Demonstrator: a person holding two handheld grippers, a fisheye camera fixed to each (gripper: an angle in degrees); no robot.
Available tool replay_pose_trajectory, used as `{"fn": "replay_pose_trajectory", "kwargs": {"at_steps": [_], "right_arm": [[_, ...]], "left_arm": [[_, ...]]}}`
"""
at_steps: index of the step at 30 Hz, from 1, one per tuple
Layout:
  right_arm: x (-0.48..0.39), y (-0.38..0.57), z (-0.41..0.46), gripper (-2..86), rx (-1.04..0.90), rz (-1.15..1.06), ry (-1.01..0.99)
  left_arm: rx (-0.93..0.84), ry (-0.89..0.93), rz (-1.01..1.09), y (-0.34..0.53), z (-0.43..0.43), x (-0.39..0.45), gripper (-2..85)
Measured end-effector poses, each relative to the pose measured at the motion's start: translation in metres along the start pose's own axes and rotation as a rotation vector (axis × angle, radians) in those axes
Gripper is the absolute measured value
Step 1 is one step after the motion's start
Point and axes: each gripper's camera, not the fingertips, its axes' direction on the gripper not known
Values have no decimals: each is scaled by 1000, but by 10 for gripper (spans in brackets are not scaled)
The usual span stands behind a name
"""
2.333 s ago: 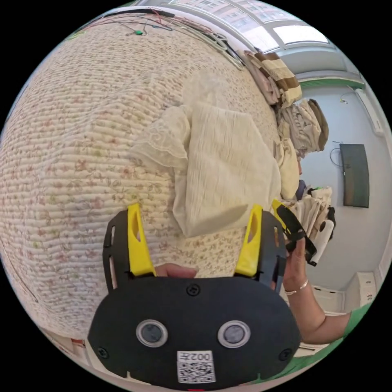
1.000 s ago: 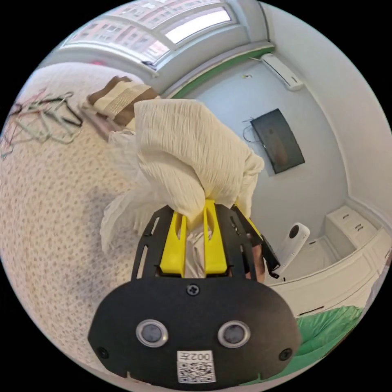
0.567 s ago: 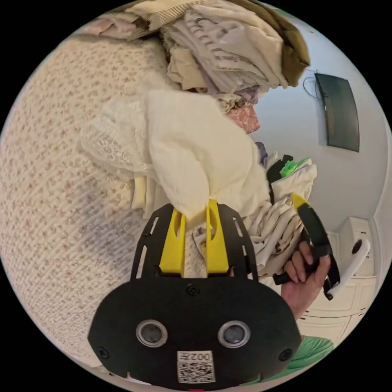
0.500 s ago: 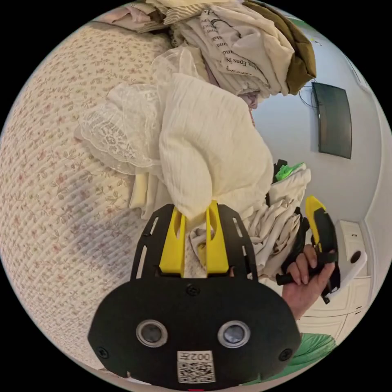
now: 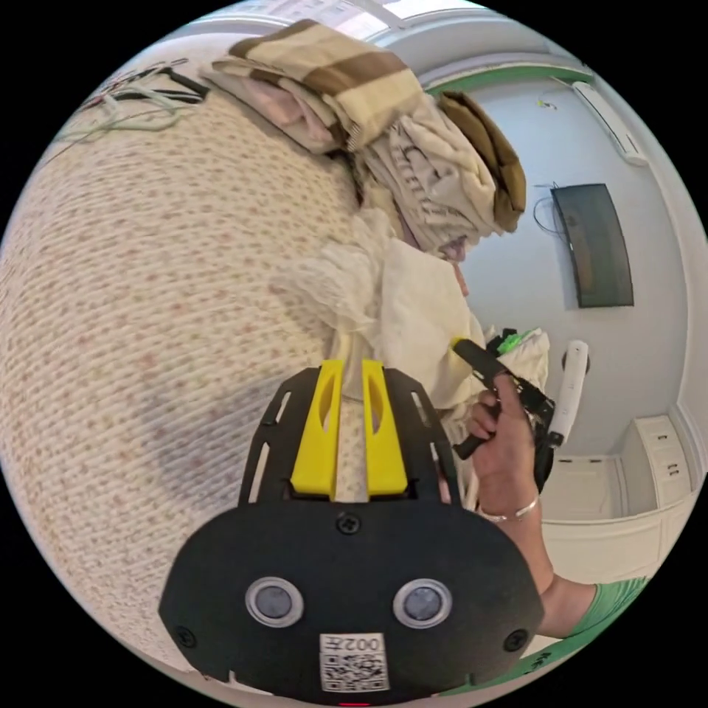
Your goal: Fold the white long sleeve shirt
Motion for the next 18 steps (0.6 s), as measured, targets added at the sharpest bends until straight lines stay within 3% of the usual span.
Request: {"fn": "replay_pose_trajectory", "kwargs": {"at_steps": [5, 9, 14, 16, 18], "right_arm": [[-51, 50, -38, 62, 168, -201, 52], [-72, 51, 21, 60, 10, -302, 80], [-63, 32, -9, 52, -65, -278, -5], [-58, 38, -41, 42, -16, -256, -48], [-64, 66, -94, 39, 150, -313, -72]], "left_arm": [[94, -213, 33, 65, -60, -24, -10], [130, -266, 13, 124, -106, -55, -10], [263, -286, -195, 216, -192, -120, -10], [325, -357, -300, 247, -224, -141, -10], [385, -469, -426, 281, -260, -160, -9]]}}
